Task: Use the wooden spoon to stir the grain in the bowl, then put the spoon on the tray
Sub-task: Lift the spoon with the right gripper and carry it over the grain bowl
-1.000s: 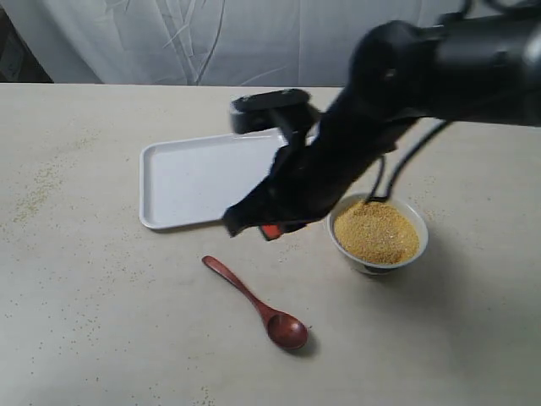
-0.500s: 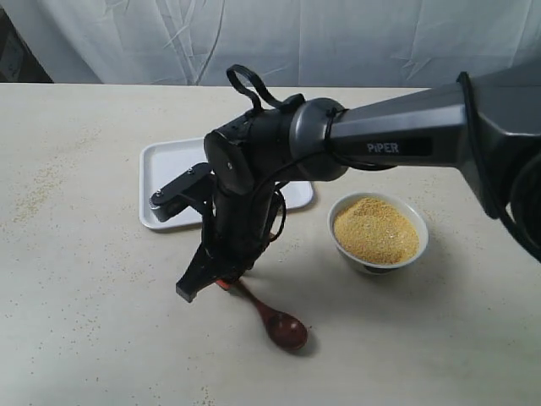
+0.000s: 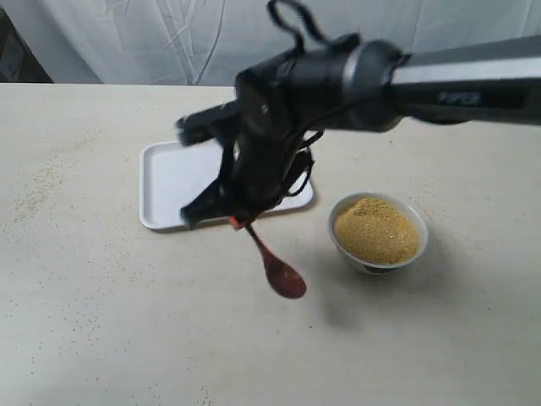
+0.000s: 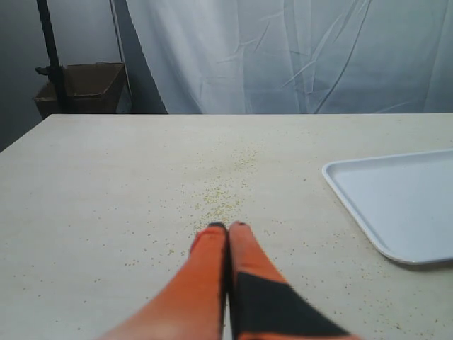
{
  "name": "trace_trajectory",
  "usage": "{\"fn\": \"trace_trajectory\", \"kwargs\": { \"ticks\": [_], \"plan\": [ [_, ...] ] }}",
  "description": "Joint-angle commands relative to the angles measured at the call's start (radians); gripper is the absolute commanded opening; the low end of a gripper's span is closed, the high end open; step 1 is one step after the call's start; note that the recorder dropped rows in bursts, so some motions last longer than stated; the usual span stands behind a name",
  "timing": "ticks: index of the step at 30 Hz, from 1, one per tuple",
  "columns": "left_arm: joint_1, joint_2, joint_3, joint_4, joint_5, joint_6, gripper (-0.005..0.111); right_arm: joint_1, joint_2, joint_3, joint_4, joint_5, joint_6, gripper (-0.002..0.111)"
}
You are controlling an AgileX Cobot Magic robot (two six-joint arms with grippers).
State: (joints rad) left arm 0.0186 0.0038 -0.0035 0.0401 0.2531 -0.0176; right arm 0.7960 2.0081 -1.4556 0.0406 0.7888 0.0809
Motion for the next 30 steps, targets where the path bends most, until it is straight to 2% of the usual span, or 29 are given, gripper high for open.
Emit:
{"fn": "trace_trajectory", "kwargs": {
  "ticks": [1, 4, 7, 15, 30],
  "plan": [
    [0.004, -0.004, 0.003, 0.002, -0.014, 0.0, 0.0, -0.138, -0.124, 0.007, -0.077, 0.072, 0.243, 0.0],
    [0.004, -0.004, 0.003, 0.002, -0.014, 0.0, 0.0, -0.227, -0.173, 0.067, -0.248, 0.06, 0.549, 0.0],
    [0.004, -0.004, 0.003, 0.002, -0.014, 0.0, 0.0, -0.28, -0.212, 0.161, -0.364, 0.059, 0.729, 0.0],
    [0.004, -0.004, 0.003, 0.002, -0.014, 0.0, 0.0, -0.308, -0.203, 0.337, -0.517, -0.132, 0.925, 0.0],
    [0.004, -0.004, 0.003, 0.002, -0.014, 0.0, 0.0, -0.308, -0.172, 0.339, -0.656, -0.158, 1.124, 0.001]
  ]
}}
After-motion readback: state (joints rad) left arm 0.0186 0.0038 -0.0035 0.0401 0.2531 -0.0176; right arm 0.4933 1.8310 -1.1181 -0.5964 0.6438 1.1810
